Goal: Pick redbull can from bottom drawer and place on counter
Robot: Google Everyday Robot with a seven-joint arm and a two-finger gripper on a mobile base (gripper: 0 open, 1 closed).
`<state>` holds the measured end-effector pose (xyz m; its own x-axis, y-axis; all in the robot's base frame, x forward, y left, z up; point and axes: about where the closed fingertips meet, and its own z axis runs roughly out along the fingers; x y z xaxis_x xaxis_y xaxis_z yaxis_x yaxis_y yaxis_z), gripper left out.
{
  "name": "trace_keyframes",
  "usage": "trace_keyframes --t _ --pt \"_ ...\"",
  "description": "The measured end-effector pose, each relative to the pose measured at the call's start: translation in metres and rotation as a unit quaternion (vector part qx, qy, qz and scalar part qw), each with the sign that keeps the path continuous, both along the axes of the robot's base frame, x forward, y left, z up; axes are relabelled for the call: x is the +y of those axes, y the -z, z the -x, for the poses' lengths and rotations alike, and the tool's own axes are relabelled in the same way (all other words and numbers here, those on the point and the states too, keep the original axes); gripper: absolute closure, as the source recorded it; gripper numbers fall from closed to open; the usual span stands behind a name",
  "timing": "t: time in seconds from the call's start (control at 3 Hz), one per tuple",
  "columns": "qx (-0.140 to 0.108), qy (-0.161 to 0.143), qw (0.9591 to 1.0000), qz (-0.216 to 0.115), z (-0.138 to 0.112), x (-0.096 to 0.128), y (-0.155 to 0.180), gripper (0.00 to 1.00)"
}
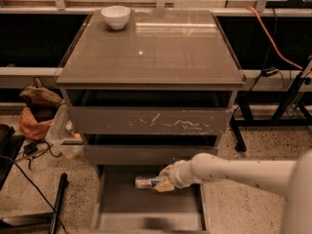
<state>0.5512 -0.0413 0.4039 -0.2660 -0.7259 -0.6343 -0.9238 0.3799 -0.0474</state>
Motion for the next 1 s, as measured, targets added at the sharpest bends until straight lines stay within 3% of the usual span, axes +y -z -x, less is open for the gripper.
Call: trace_keyframes --t 0.33,0.67,1.0 --pt "-0.048 0.01 0.9981 -0.037 0.012 -0.007 -0.099 1.0" --pt "-0.119 0.019 0.9917 -0.045 0.03 -0.02 -0.212 1.0" --pt "-0.119 0.019 0.9917 -0.045 0.03 -0.02 -0.212 1.0"
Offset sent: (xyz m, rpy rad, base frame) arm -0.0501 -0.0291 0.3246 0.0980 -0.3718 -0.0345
